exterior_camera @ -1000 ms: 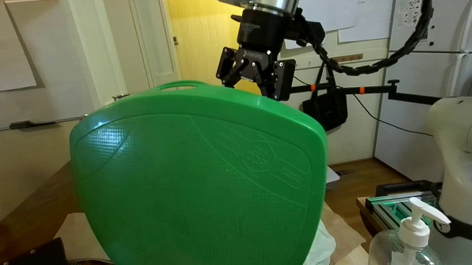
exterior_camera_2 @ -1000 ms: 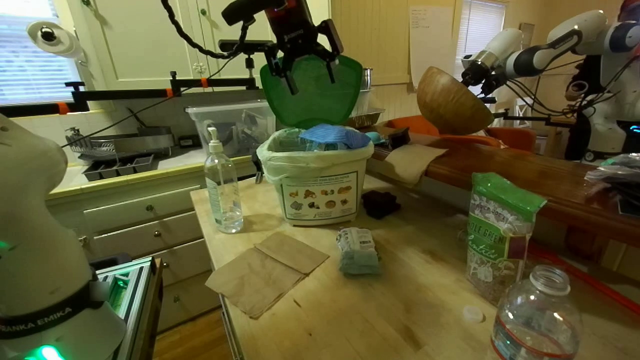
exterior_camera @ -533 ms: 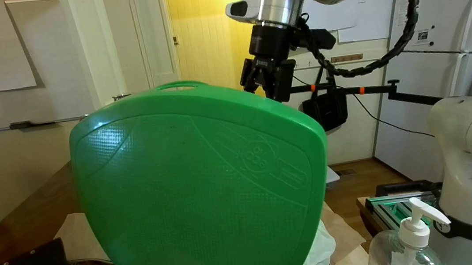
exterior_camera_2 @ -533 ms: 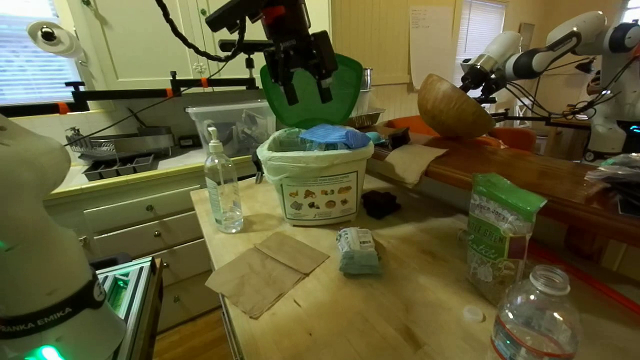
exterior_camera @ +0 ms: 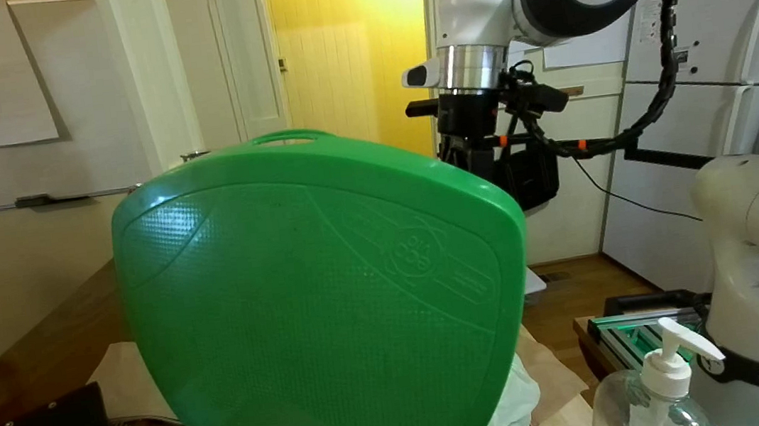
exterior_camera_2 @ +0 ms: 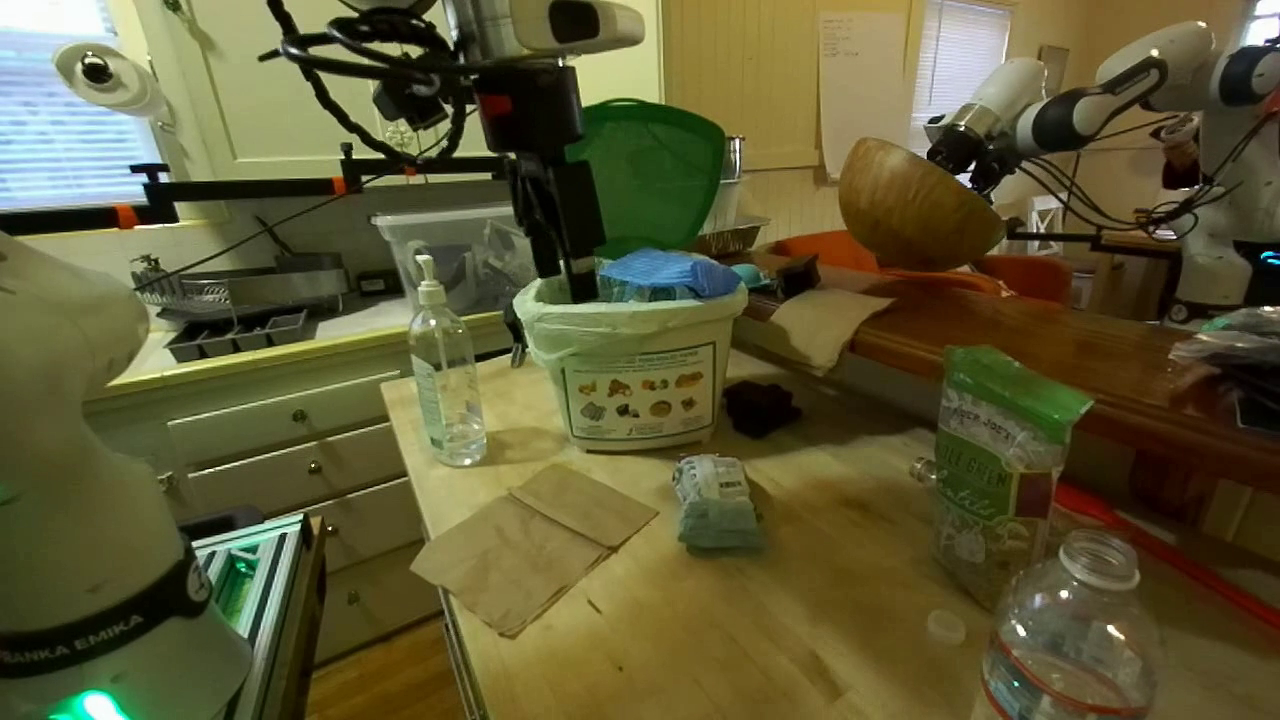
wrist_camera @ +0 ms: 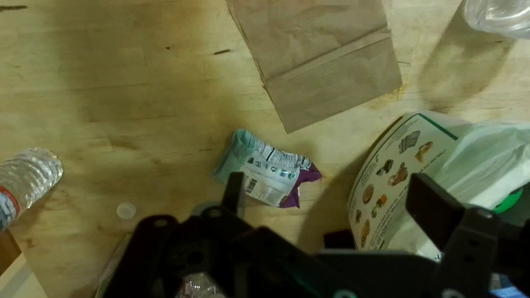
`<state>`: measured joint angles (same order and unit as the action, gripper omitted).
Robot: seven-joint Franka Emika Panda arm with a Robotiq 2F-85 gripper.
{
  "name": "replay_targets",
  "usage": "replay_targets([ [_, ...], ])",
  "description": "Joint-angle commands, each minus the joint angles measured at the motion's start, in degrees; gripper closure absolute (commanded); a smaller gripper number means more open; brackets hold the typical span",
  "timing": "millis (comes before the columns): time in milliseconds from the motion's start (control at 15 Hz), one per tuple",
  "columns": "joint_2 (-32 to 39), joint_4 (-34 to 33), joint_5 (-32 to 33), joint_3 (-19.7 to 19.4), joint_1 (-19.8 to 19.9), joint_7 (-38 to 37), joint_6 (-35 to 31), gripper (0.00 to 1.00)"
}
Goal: Put the blue cloth and white box in the bin at the same time
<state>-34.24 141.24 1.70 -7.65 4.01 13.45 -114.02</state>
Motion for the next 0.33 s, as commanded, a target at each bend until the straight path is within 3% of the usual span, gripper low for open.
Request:
replay_targets([
  [0,-0.2,0.4,0.1,-0.3,-0.1,-0.6,0.2,0.0],
  [267,-0.7,1.1,0.1,-0.4,0.1,-1.2,0.2,0.0],
])
